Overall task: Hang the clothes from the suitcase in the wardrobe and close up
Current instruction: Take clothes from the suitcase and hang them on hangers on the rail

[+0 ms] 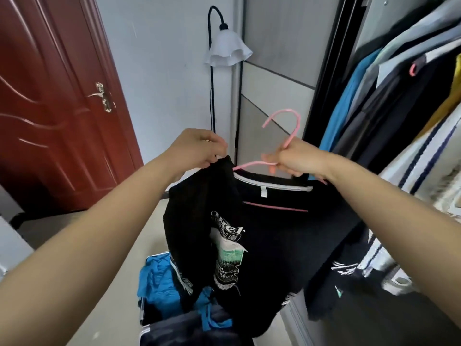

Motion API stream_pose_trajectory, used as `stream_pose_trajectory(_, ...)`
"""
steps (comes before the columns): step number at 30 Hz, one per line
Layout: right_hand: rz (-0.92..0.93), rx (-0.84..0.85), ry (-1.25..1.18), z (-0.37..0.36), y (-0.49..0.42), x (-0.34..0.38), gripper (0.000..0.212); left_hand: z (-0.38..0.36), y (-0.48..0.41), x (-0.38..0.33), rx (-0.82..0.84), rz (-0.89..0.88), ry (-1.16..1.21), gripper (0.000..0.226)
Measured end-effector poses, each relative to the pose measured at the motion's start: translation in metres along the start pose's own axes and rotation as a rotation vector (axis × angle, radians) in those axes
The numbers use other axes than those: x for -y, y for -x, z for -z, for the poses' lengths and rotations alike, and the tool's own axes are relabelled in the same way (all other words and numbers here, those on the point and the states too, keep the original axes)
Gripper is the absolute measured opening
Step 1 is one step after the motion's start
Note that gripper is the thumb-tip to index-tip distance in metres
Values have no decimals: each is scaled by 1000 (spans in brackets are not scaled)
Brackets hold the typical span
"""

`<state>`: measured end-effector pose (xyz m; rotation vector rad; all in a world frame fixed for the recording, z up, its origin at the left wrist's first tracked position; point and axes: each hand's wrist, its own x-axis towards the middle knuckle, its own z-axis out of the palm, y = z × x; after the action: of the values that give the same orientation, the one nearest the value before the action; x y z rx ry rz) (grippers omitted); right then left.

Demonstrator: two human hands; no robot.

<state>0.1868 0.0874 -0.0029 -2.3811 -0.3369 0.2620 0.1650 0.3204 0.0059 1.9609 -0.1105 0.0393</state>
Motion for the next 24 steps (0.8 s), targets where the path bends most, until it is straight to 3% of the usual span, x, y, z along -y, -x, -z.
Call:
stream_pose_trajectory(2,-6,-89,-143,11,-4,2,38,9,5,10,3,-83,-56,21)
stream_pose_trajectory(5,36,-114,-199,16,-6,7,37,27,6,40,66,-94,-429,40)
stream_pose_trajectory(7,56,-92,-183,13,-6,11,36,35,6,67,28,-81,-734,31)
stream_pose_trajectory(9,49,-87,-183,16,-7,14,35,43,6,90,-93,-203,-860,23)
stream_pose_trajectory(11,42,-107,-198,20,-8,15,35,53,10,105,-169,-236,-738,24)
stream_pose_trajectory(14,55,-127,-226,26,-9,16,35,68,11,129,-183,-4,-516,24)
stream_pose_trajectory(15,68,-132,-222,28,-9,17,35,72,14,136,-162,38,-436,34)
stream_pose_trajectory(18,100,-146,-153,34,-9,20,36,75,18,142,-212,13,-164,44)
stream_pose_trajectory(21,59,-18,-7,34,-7,21,38,72,18,130,-301,-37,-83,51)
stream_pose_trajectory(24,64,34,-103,46,-7,24,36,67,15,125,-405,-16,-22,53)
